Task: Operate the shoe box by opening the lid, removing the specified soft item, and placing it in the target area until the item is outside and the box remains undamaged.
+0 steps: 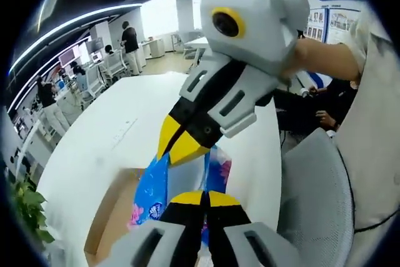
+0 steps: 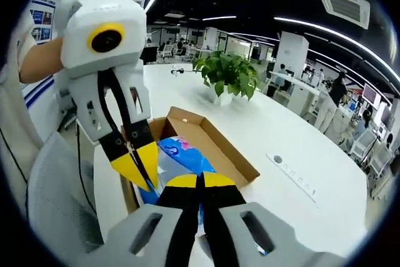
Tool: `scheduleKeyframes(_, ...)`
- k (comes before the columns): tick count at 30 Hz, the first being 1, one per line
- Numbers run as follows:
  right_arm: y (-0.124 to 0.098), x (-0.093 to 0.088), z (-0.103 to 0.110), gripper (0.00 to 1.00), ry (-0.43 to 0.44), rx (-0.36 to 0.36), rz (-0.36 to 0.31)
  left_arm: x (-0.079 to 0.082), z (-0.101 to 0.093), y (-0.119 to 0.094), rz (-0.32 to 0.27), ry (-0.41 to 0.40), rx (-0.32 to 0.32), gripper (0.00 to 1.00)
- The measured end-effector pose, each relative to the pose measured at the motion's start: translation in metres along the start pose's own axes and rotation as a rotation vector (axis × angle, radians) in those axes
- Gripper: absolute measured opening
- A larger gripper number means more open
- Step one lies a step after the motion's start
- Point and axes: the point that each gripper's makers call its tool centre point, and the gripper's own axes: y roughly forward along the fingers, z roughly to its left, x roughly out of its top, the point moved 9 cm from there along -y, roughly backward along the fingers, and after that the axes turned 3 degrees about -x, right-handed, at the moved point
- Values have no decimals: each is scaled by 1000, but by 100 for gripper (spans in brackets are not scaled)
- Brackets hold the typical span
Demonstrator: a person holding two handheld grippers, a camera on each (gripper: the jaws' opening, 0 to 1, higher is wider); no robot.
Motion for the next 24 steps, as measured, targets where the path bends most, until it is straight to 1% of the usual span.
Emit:
scheduleKeyframes(4,-13,-14,-8,0,13,-21,15,10,-3,13,7,26,-29,0)
scheduleKeyframes(7,-23,-23,-14,0,30,-39,20,21,-7,27,12,47,-63,0)
scheduleKeyframes(11,-36,-34,-24,0,49,-61,26,32,-10,40,12,63,-89,0)
scheduleKeyframes(14,-45,-41,-31,0,61,-72,30,43,-12,54,7,74,-120,0)
scheduleKeyframes(24,-75,-67,-61,0,84,-100,39,74,-16,97,-22,71,-198,0)
